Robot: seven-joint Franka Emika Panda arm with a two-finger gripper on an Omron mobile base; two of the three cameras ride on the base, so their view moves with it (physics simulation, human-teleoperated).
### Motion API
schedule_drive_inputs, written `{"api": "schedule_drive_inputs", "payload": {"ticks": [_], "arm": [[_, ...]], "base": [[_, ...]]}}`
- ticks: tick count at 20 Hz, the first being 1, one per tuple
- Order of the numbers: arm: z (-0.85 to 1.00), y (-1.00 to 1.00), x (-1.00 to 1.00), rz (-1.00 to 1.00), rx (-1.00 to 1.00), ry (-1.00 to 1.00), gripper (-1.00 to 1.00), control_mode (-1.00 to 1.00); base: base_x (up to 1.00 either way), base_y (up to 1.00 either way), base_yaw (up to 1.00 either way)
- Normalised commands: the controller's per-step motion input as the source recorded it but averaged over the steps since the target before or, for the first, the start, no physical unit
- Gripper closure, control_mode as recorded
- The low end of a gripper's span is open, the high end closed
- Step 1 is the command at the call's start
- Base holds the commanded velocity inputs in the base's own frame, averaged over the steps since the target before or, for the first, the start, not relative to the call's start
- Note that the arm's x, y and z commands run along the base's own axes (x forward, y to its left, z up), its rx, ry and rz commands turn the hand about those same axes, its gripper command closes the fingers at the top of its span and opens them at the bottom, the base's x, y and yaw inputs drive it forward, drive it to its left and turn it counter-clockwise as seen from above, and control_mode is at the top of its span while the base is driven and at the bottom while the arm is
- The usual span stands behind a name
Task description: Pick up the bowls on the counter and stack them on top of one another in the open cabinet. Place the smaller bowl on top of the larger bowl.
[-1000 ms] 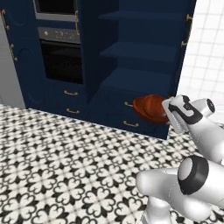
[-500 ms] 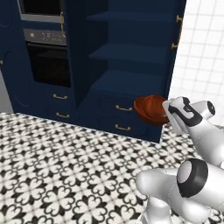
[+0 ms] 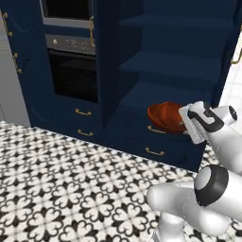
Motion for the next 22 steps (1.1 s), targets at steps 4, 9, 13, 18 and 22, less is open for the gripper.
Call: {"api": "schedule_drive_inputs", "payload": {"ticks": [4, 9, 13, 18, 22], "arm": [[0.00, 0.00, 0.00, 0.00, 0.00, 0.00, 1.00, 1.00], [0.00, 0.00, 0.00, 0.00, 0.00, 0.00, 1.00, 1.00], [0.00, 0.00, 0.00, 0.00, 0.00, 0.00, 1.00, 1.00], [0.00, 0.00, 0.00, 0.00, 0.00, 0.00, 1.00, 1.00], [0.00, 0.00, 0.00, 0.00, 0.00, 0.00, 1.00, 1.00]], "base": [[1.00, 0.90, -0.32], [0.92, 0.54, -0.65], [0.78, 0.36, -0.67], [0.73, 0.29, -0.40], [0.84, 0.52, -0.27]]}}
